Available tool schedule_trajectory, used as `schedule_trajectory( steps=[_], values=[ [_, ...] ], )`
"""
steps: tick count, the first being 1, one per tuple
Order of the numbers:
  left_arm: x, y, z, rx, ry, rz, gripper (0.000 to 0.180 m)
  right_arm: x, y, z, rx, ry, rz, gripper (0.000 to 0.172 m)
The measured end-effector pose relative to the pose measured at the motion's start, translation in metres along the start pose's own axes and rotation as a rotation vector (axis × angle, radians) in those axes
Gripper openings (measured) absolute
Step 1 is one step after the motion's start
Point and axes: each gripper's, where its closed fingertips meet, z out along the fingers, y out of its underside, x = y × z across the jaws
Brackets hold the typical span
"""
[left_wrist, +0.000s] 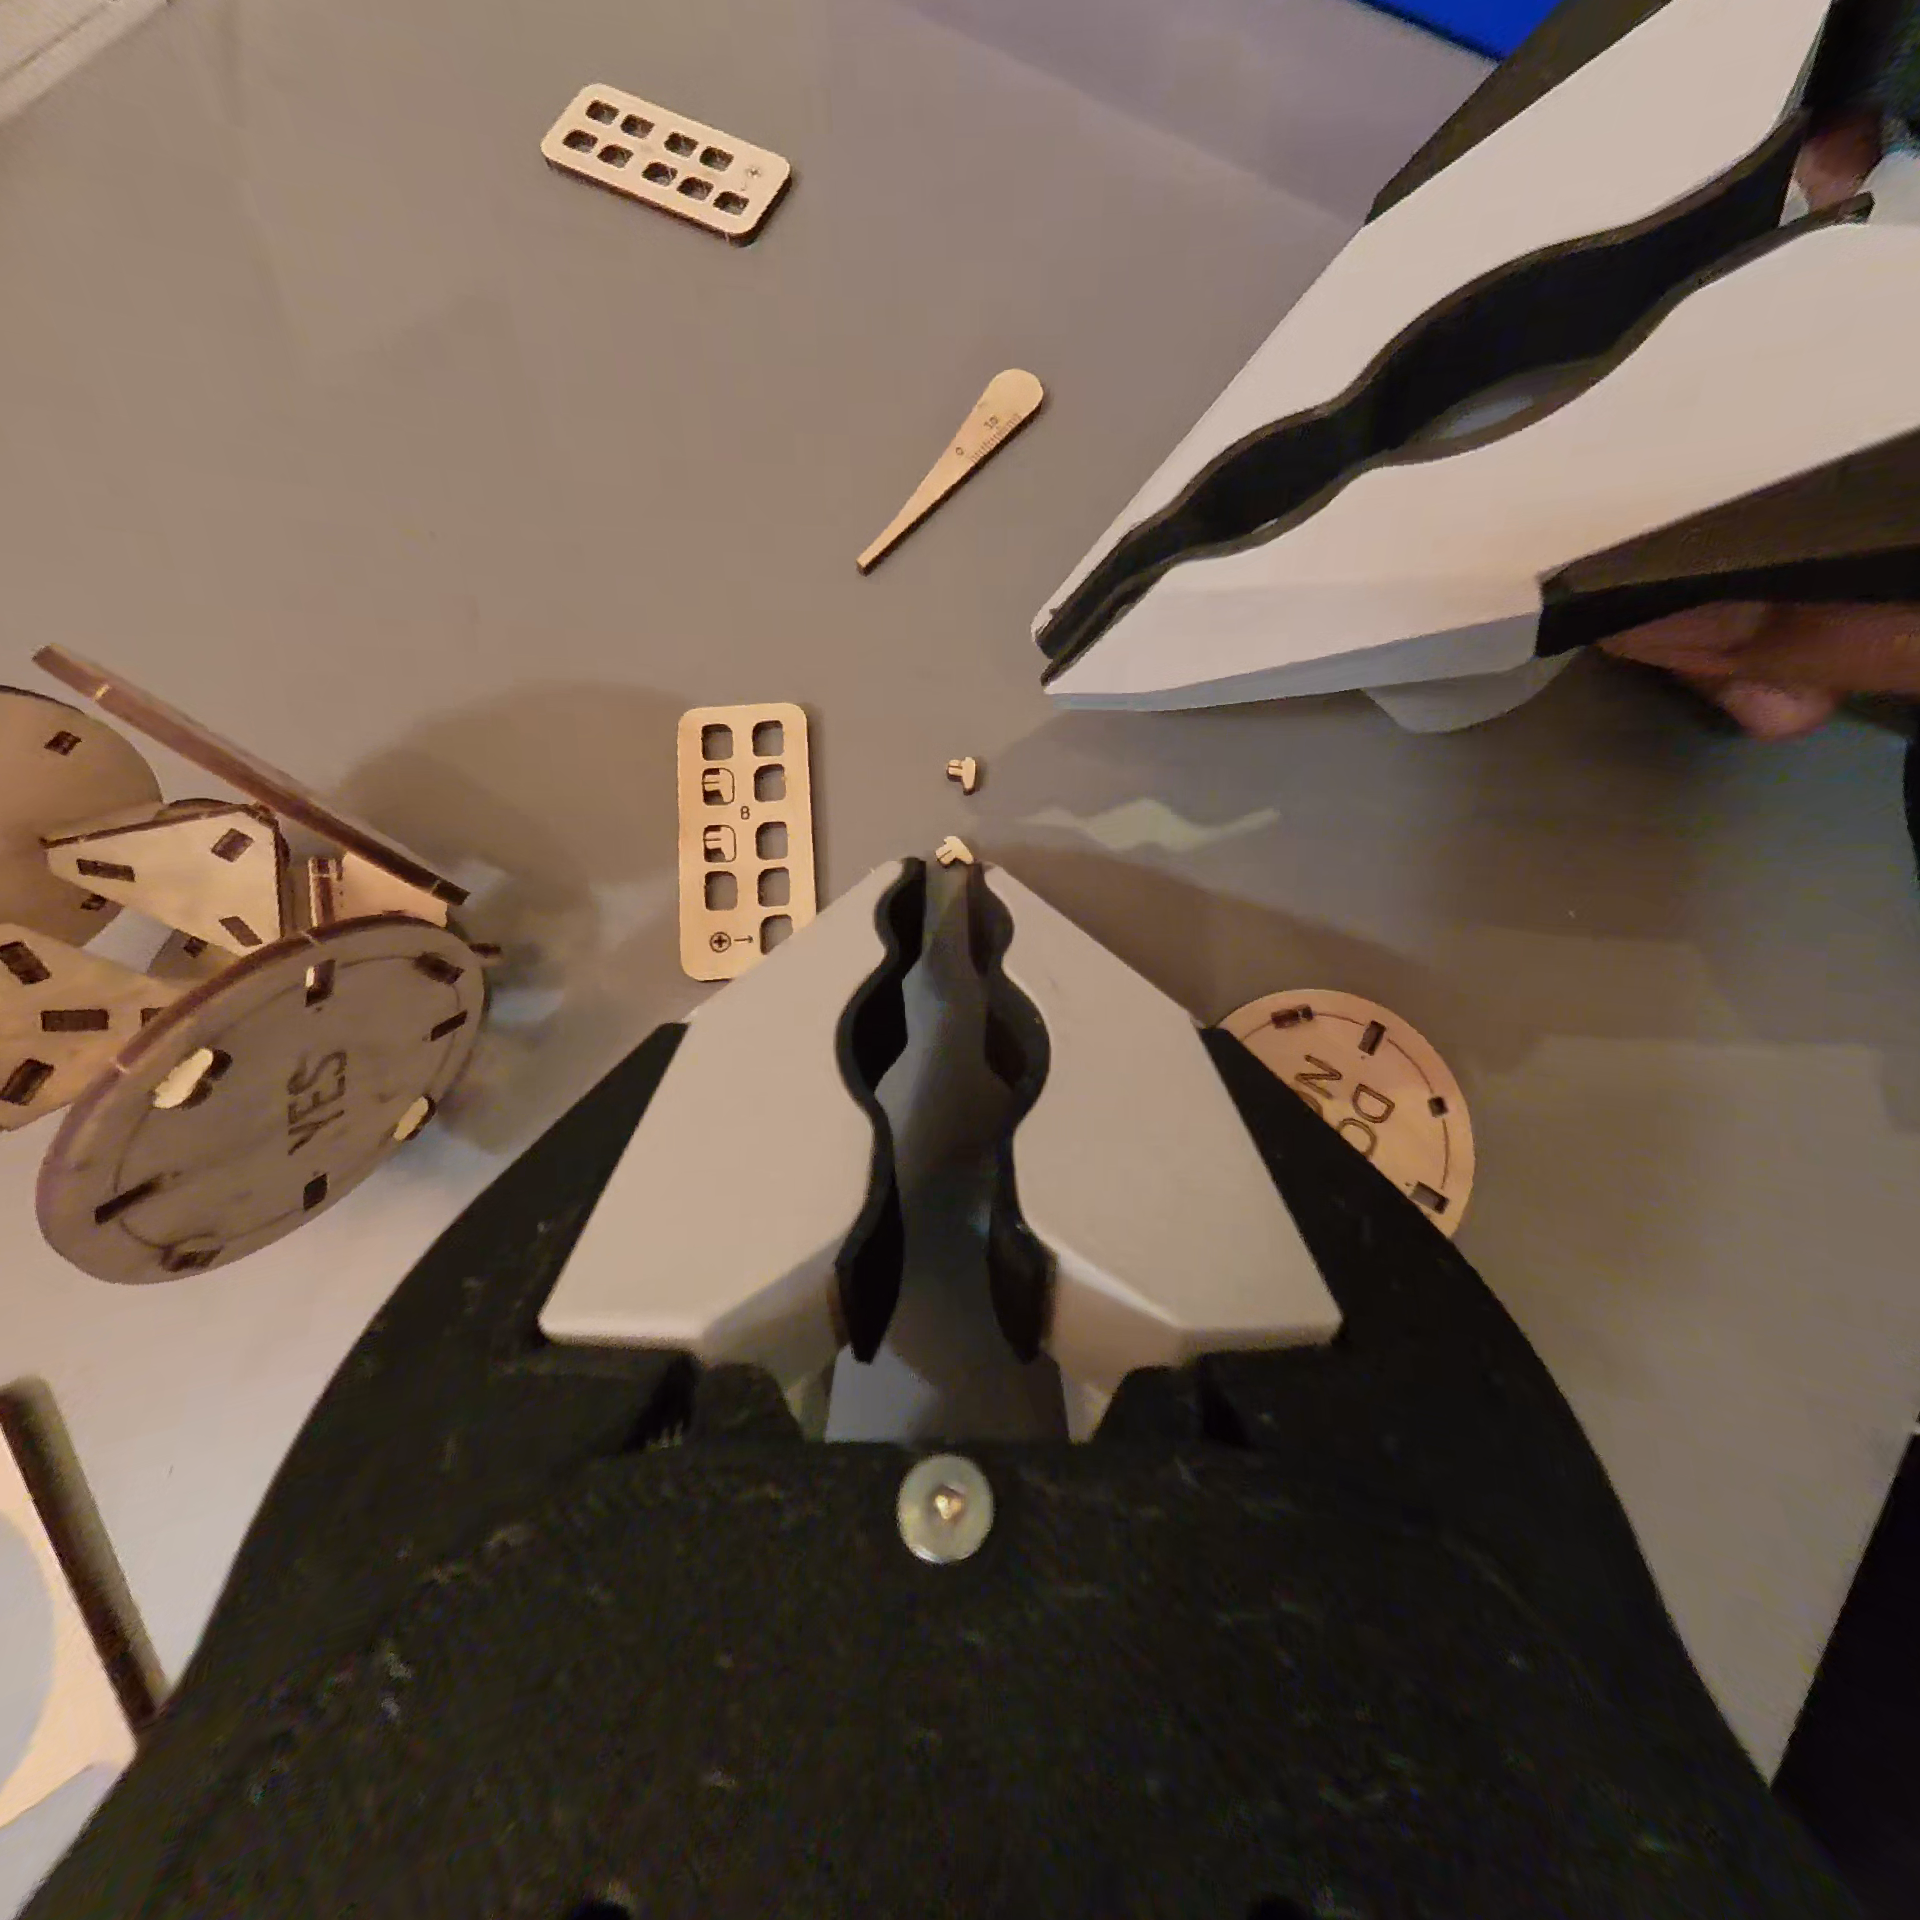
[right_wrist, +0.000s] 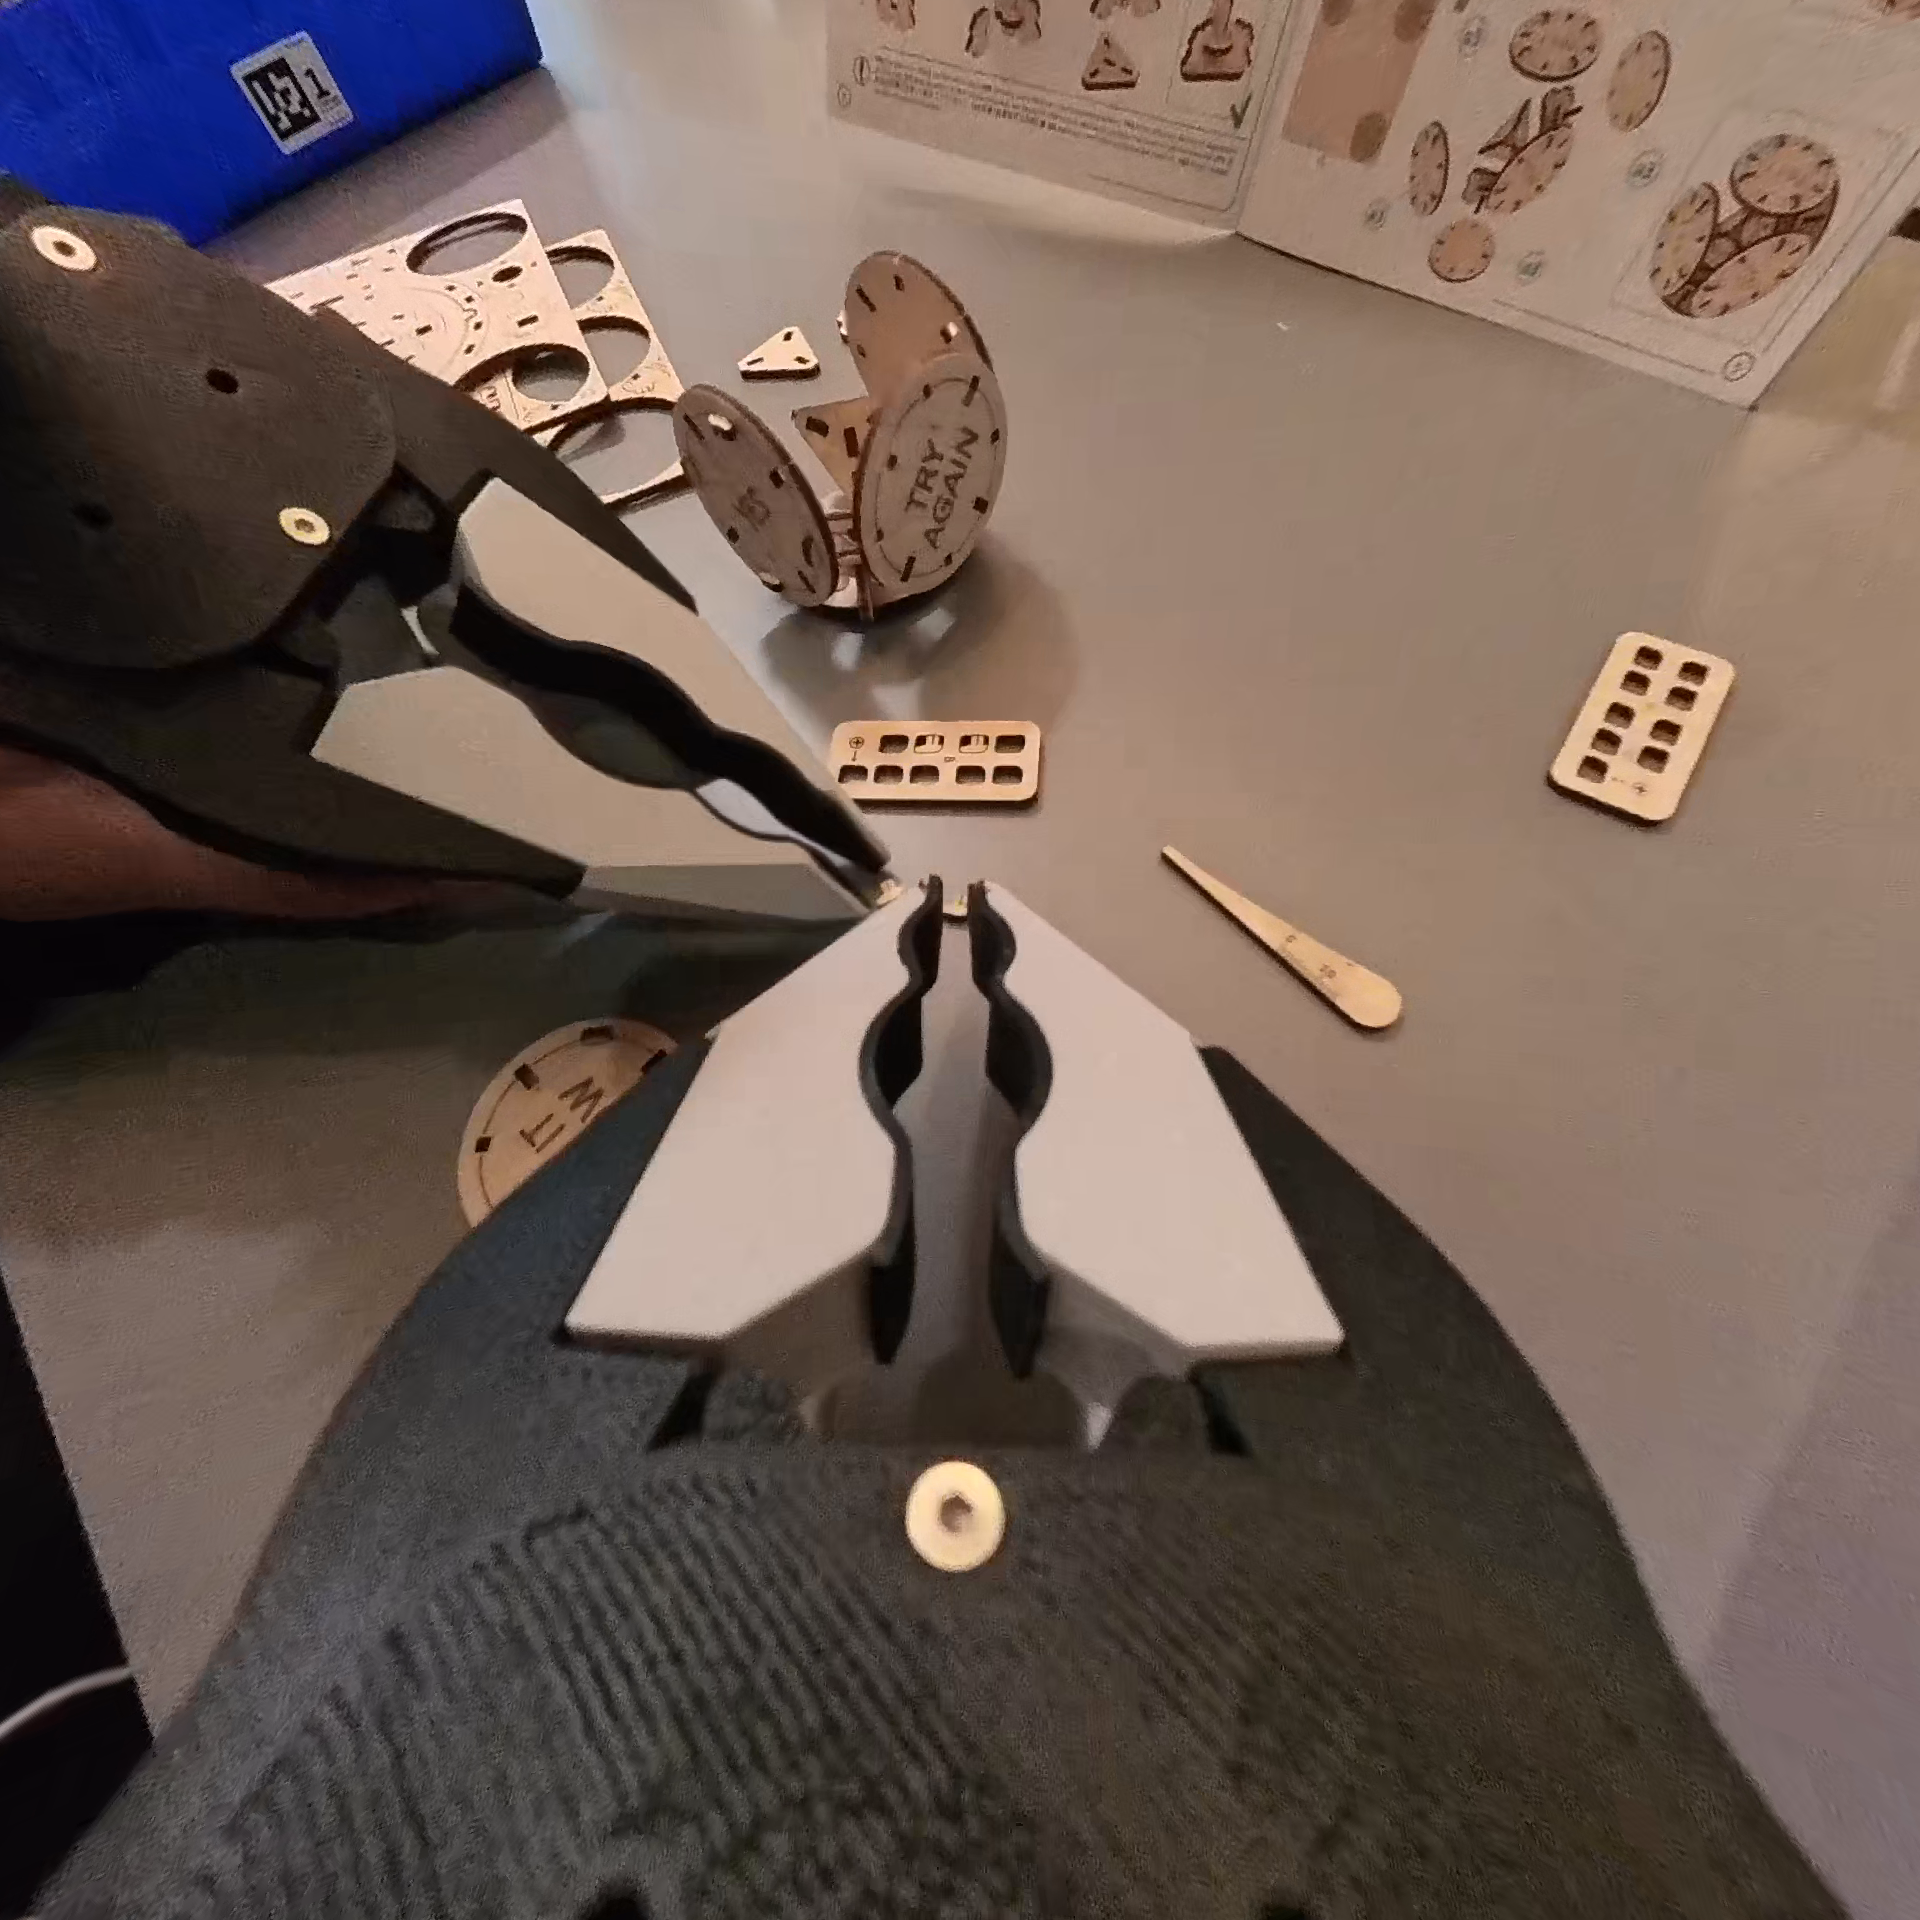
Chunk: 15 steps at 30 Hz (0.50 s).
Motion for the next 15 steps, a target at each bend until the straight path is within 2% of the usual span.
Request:
schedule_trajectory(
  steps=[9, 15],
  values=[
    [0.0, 0.0, 0.001, -0.003, -0.067, 0.098, 0.012, 0.004, -0.006, -0.005, 0.049, 0.049, -0.02, 0.001],
    [0.0, 0.0, 0.002, -0.007, -0.014, 0.082, 0.013, 0.01, 0.001, 0.004, -0.018, 0.017, 0.063, 0.005]
  ],
)
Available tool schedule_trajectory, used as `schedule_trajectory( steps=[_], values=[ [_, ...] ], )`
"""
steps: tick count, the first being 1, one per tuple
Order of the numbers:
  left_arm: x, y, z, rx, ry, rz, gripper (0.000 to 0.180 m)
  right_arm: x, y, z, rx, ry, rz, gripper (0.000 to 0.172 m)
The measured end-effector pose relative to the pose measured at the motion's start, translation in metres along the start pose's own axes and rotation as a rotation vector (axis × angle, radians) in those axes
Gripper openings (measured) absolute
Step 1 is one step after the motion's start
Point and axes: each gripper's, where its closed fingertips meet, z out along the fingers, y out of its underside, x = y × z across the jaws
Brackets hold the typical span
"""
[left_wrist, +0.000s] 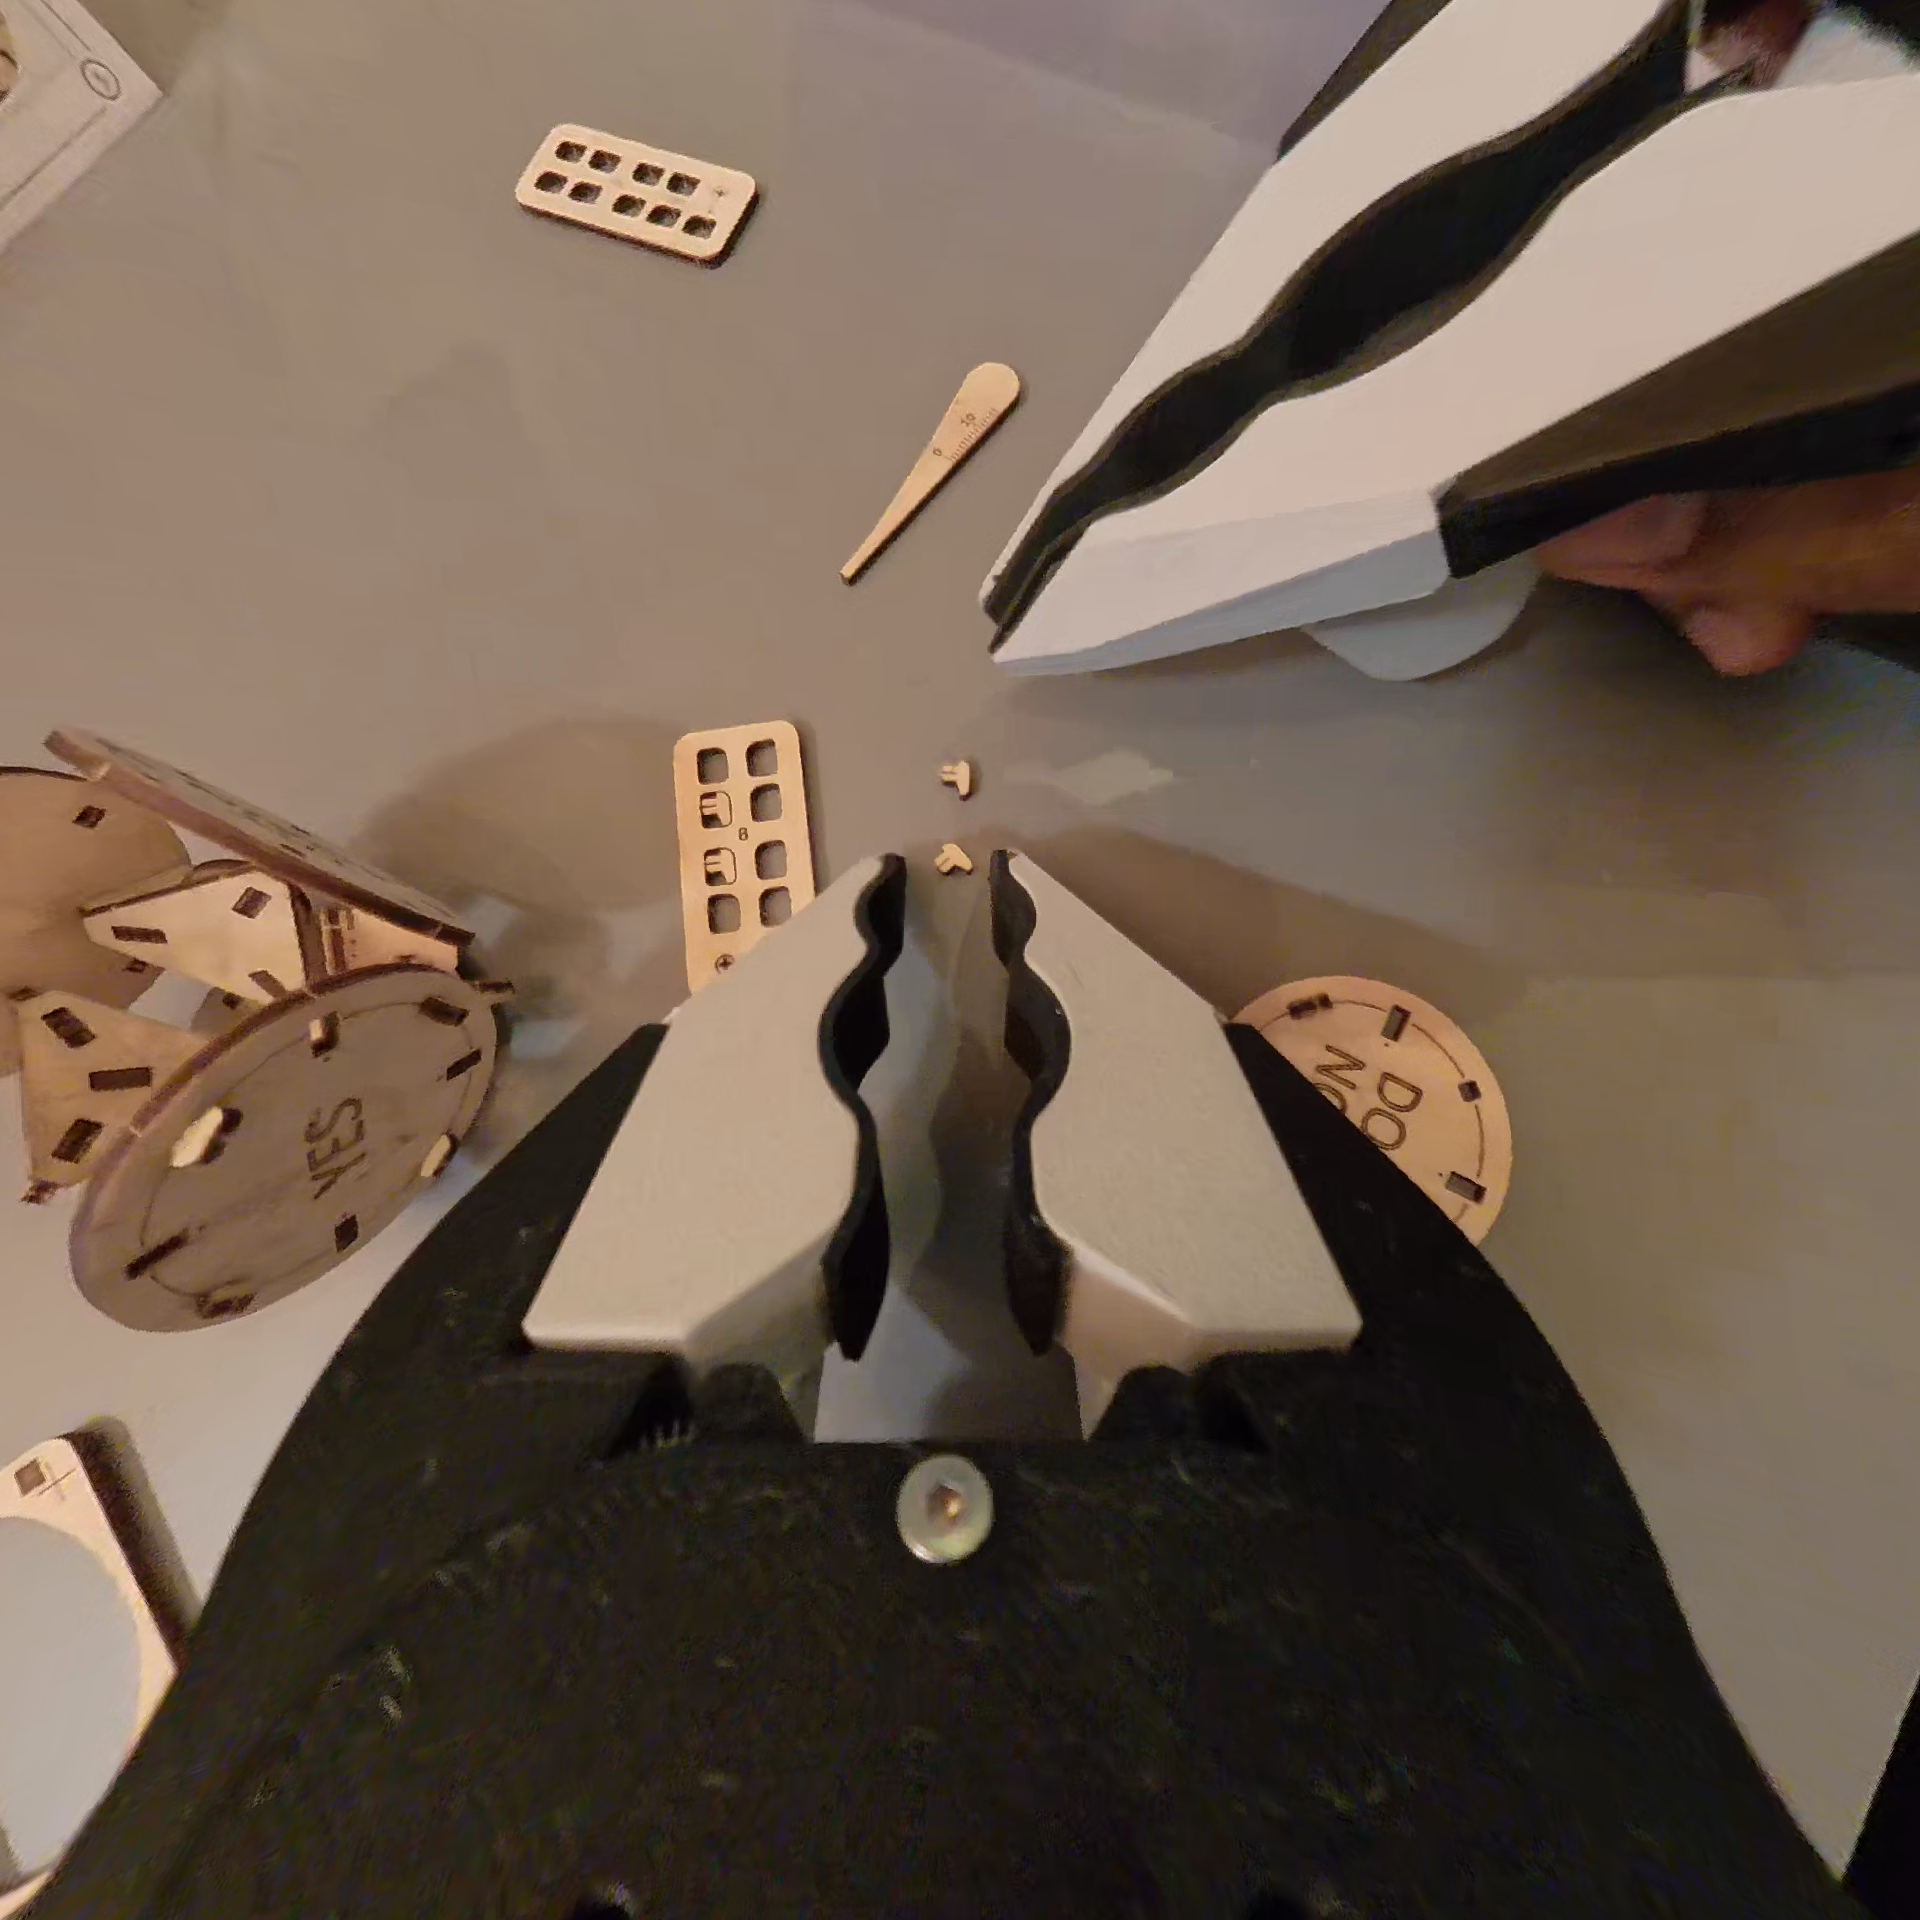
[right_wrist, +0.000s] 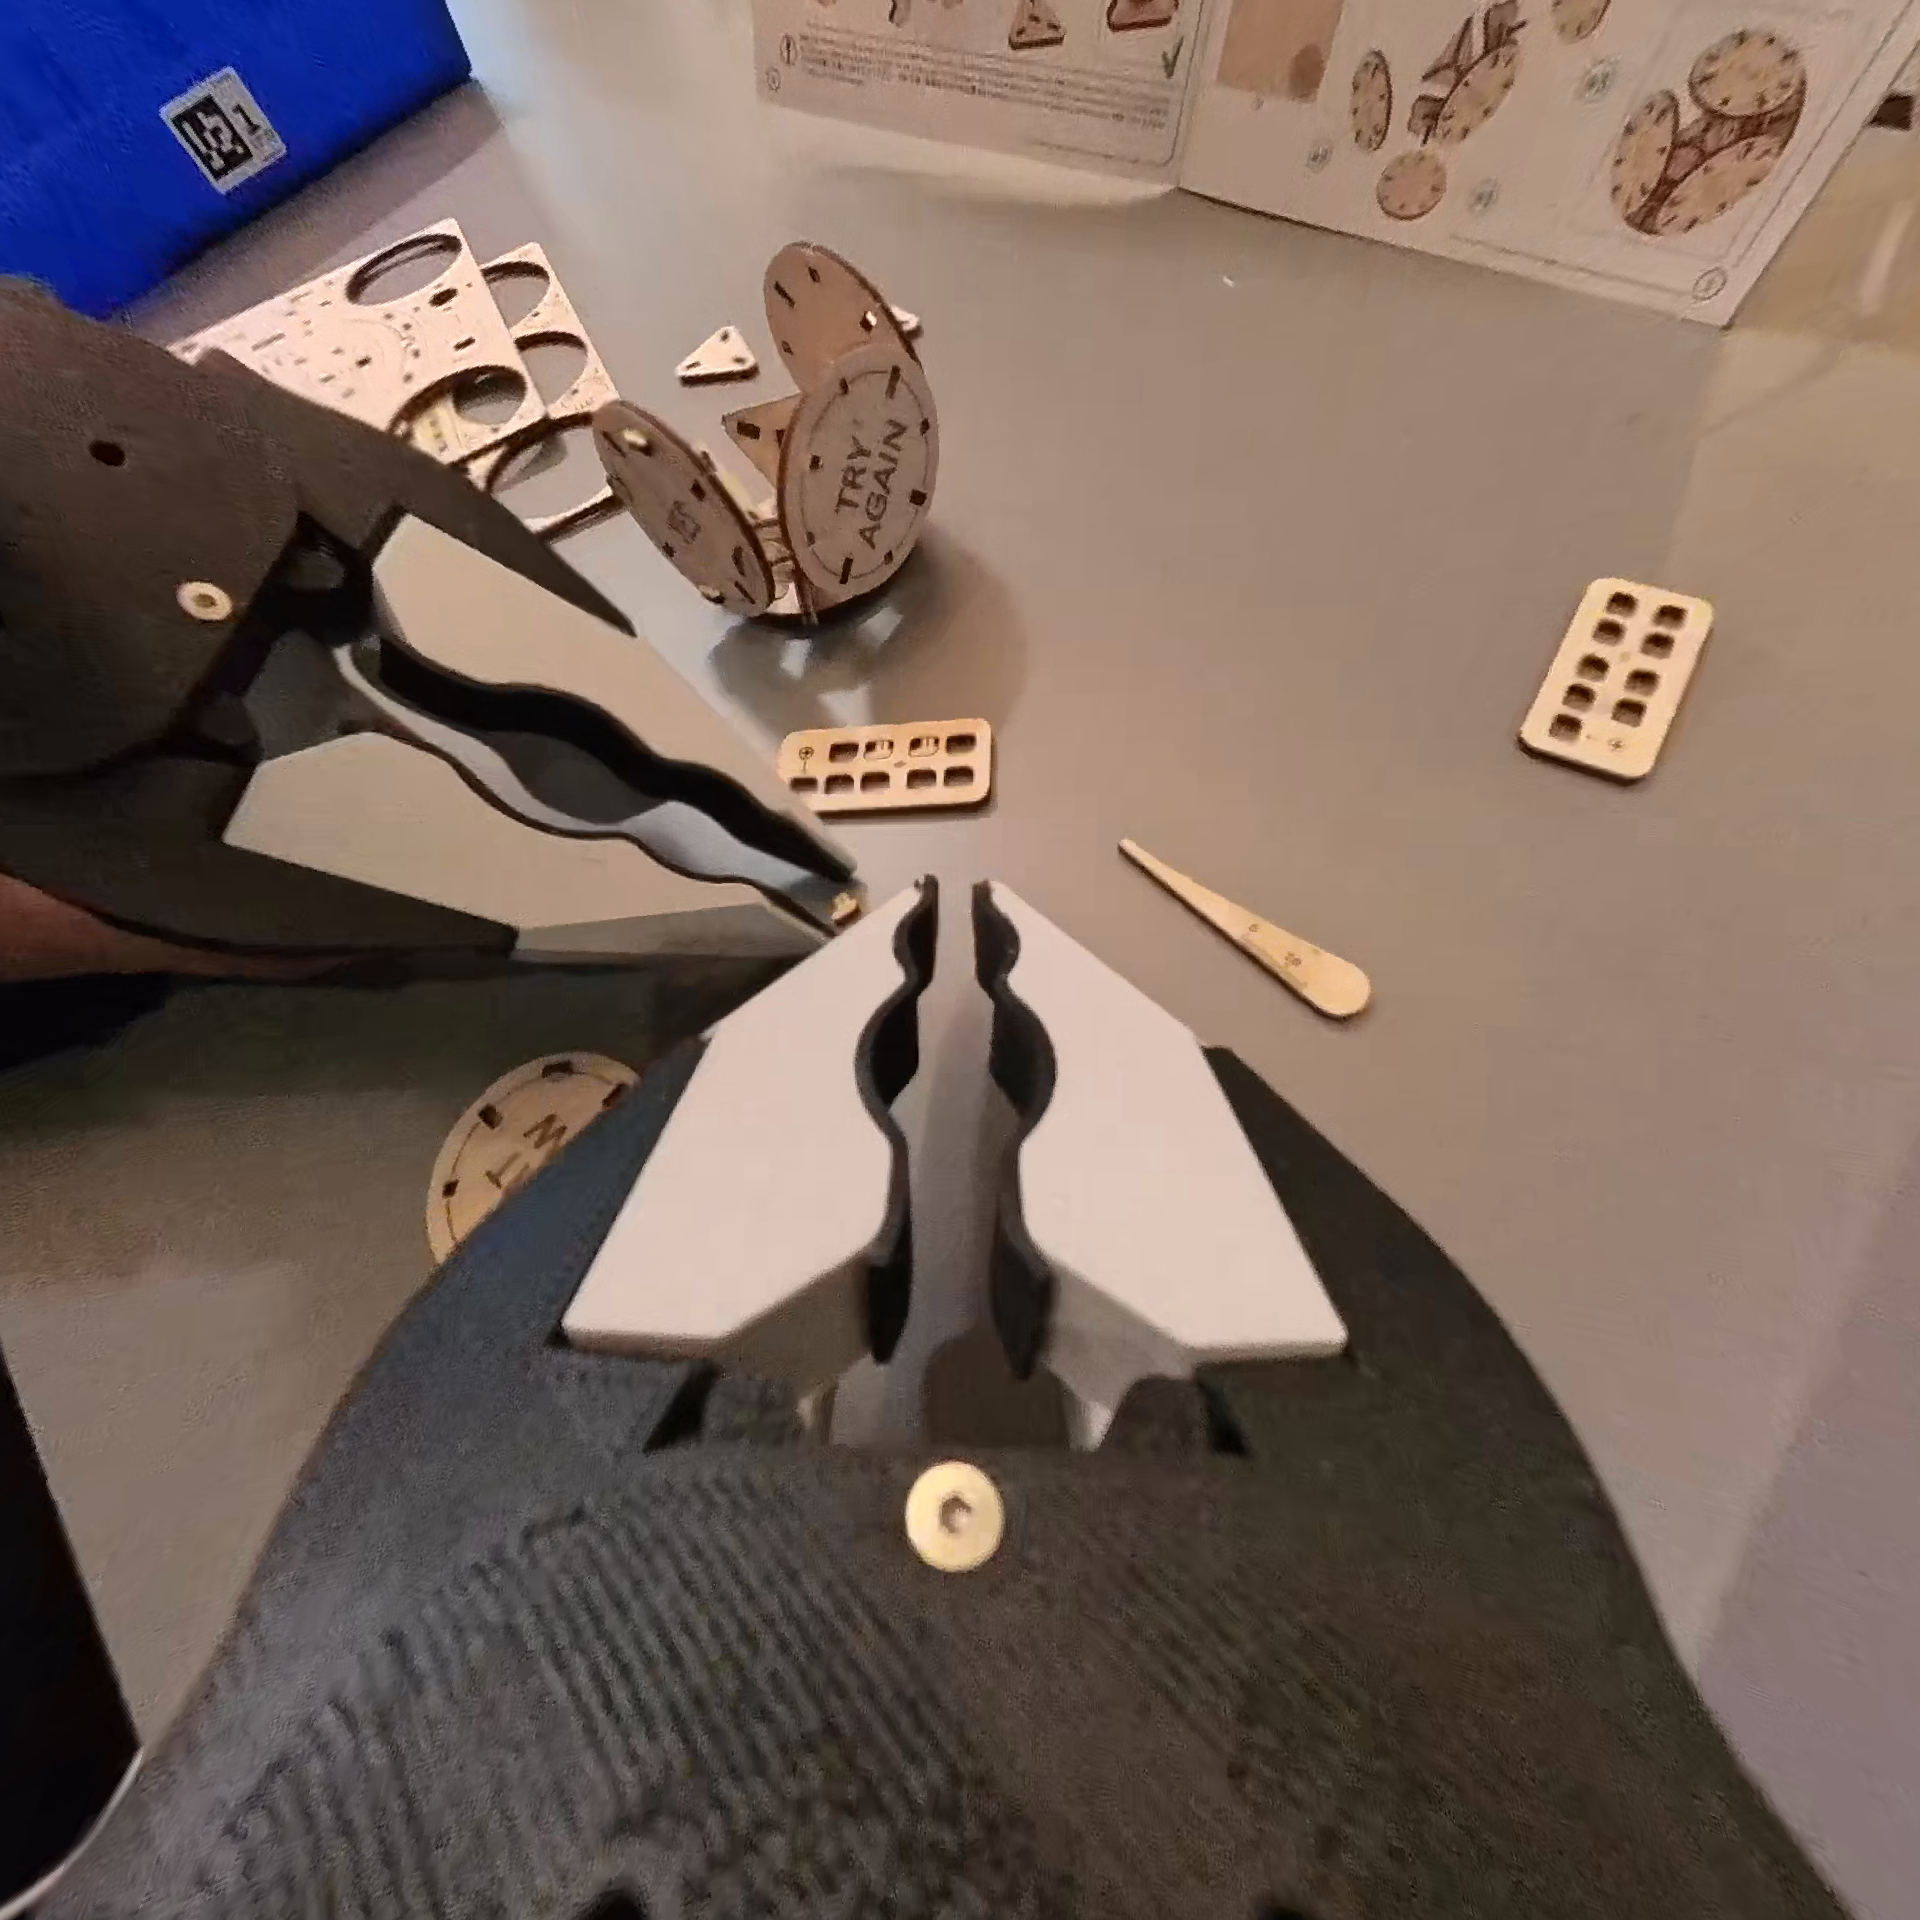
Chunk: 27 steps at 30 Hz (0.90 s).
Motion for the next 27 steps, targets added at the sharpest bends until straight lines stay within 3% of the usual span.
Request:
schedule_trajectory(
  steps=[4, 13, 18, 21, 27],
  values=[
    [0.006, 0.0, -0.001, 0.001, 0.046, 0.013, 0.0, 0.004, -0.01, -0.005, 0.07, 0.017, -0.001, 0.005],
    [0.007, 0.001, -0.003, 0.014, -0.015, 0.14, 0.0, 0.003, -0.032, -0.032, 0.278, 0.028, -0.011, 0.0],
    [0.003, 0.0, -0.004, 0.026, 0.089, 0.137, 0.021, 0.005, -0.031, -0.03, 0.268, -0.003, 0.024, 0.0],
    [0.013, 0.001, -0.004, 0.012, 0.235, 0.104, 0.032, 0.005, -0.032, -0.032, 0.279, -0.004, 0.028, 0.0],
    [0.018, 0.001, -0.004, 0.005, 0.29, 0.121, 0.026, 0.007, -0.035, -0.036, 0.311, -0.02, 0.052, 0.0]
  ],
)
